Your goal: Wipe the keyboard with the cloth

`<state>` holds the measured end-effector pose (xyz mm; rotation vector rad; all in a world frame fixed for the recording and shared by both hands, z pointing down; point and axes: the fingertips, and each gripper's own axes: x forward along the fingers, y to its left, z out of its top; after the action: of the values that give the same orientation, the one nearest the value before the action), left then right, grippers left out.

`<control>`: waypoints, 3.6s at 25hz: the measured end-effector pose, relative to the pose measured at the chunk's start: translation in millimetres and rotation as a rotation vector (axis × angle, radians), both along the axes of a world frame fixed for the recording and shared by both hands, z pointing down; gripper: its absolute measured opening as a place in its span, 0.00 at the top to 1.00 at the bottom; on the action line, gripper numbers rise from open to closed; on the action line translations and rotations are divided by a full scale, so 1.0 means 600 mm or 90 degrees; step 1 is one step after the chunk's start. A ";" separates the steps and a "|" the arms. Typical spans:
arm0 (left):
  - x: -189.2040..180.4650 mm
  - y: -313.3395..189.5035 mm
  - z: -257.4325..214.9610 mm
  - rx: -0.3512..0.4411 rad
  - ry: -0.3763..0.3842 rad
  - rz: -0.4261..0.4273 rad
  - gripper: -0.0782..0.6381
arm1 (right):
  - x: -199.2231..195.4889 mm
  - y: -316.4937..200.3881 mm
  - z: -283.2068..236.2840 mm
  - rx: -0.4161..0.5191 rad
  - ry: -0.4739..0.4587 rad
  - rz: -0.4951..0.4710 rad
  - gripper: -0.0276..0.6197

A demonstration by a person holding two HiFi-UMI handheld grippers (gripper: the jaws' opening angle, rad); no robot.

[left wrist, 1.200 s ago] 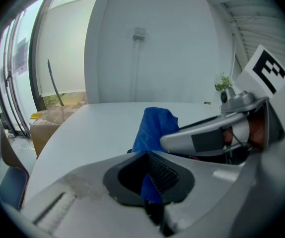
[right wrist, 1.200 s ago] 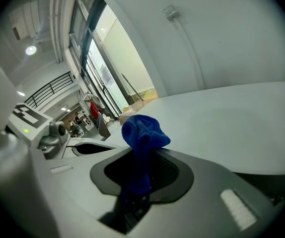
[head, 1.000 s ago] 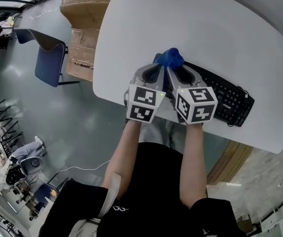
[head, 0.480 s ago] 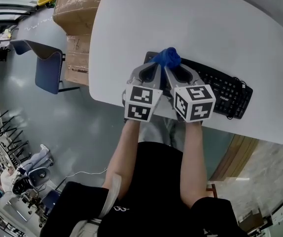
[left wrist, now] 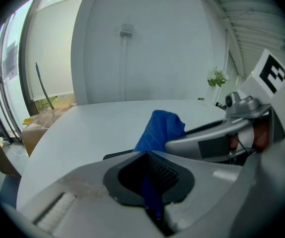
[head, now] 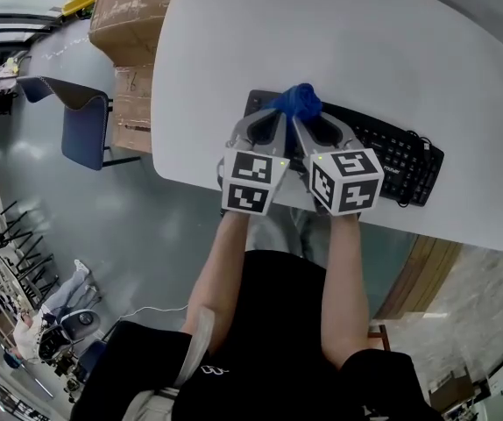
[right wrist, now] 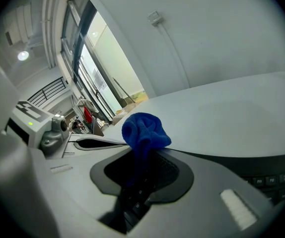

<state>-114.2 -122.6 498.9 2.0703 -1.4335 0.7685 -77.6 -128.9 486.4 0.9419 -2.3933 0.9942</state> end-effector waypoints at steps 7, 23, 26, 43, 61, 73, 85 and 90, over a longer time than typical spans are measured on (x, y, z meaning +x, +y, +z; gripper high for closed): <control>0.030 -0.003 0.003 0.002 0.000 0.017 0.89 | 0.029 -0.002 0.006 -0.003 0.003 0.013 0.82; 0.086 0.000 0.010 -0.006 -0.002 0.060 0.89 | 0.083 0.006 0.008 -0.007 0.006 0.045 0.82; 0.100 0.003 0.009 -0.007 -0.001 0.068 0.89 | 0.096 0.009 0.007 -0.006 0.008 0.052 0.82; 0.184 0.006 0.011 -0.003 0.010 0.121 0.89 | 0.179 0.016 0.007 0.001 0.023 0.106 0.82; 0.302 0.004 0.012 -0.005 0.018 0.199 0.89 | 0.294 0.022 0.006 0.000 0.034 0.178 0.82; 0.384 0.009 0.011 -0.008 0.019 0.260 0.89 | 0.370 0.031 -0.001 -0.007 0.056 0.222 0.82; 0.457 0.022 0.020 -0.014 0.027 0.312 0.89 | 0.441 0.043 -0.003 -0.007 0.060 0.286 0.82; 0.491 0.031 0.019 -0.025 0.027 0.338 0.89 | 0.476 0.052 -0.007 -0.012 0.045 0.320 0.82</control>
<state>180.2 -103.9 510.1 2.4487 -0.8348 0.9339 208.2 -97.9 481.9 1.5895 -2.1251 1.1224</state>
